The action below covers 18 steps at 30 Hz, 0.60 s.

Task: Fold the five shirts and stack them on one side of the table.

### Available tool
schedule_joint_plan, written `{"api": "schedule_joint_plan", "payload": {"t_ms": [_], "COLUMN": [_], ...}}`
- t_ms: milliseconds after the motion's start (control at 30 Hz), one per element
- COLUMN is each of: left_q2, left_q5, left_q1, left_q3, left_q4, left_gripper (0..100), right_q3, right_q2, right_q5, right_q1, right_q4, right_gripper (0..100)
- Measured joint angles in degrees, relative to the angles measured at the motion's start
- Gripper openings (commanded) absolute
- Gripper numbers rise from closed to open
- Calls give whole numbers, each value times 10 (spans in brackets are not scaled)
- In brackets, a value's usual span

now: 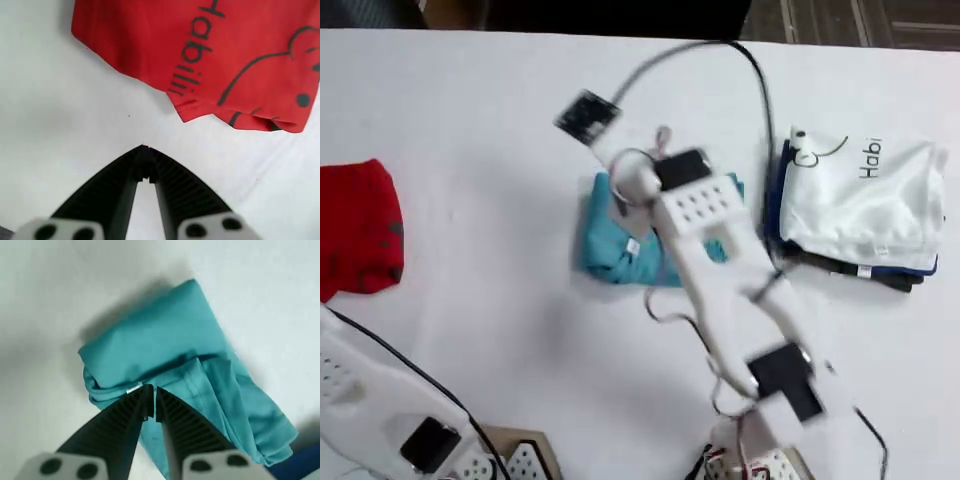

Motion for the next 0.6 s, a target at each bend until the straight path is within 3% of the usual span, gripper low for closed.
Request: {"api": "schedule_joint_plan", "payload": {"t_ms": [333, 600], "left_q2": [0, 0], "left_q5": [0, 0], "left_q1": [-9, -9], "left_q3": [0, 0], "left_q4": [3, 3], "left_gripper": [27, 27], "right_q3": [-157, -162], "right_q2": [246, 281], "right_q5": [-30, -30], "right_q1": [-1, 38], "right_q4": [23, 64], "right_gripper": [22, 22]}}
